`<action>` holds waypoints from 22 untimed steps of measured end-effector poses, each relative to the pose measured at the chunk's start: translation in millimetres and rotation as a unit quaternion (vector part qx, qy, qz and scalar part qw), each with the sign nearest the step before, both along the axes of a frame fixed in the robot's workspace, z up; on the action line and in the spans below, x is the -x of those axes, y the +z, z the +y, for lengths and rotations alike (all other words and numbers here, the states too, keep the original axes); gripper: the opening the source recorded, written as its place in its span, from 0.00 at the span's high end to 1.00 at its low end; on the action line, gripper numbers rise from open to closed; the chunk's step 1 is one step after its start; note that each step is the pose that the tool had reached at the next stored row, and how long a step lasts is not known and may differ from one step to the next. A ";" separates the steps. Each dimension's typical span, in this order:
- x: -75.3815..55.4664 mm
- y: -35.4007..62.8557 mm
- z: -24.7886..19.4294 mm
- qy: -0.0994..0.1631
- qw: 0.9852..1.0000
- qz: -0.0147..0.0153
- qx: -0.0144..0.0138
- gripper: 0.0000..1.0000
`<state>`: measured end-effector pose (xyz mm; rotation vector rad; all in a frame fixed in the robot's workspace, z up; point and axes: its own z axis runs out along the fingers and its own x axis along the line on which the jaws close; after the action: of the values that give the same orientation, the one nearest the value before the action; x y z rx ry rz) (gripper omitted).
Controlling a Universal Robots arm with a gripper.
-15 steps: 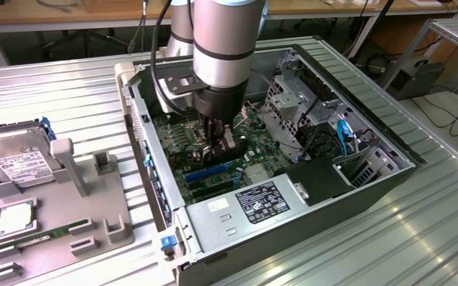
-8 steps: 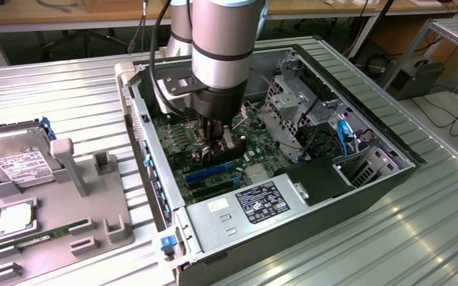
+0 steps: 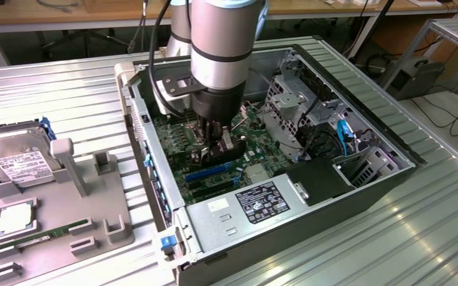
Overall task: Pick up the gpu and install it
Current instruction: 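Insert the gpu into the slot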
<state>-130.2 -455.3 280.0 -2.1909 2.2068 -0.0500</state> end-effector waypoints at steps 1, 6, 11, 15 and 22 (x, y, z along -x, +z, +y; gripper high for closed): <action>0.1 -0.1 0.0 0.000 1.000 0.000 0.000 0.74; 0.1 -1.1 0.0 0.000 1.000 0.000 0.000 0.74; 0.1 -3.2 0.0 0.000 1.000 0.000 0.000 0.74; 0.1 -4.2 0.0 0.000 1.000 0.000 0.000 0.74; 0.2 -5.6 0.0 0.000 1.000 0.000 0.000 0.74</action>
<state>-130.3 -455.3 274.5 -2.1906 2.2067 -0.0499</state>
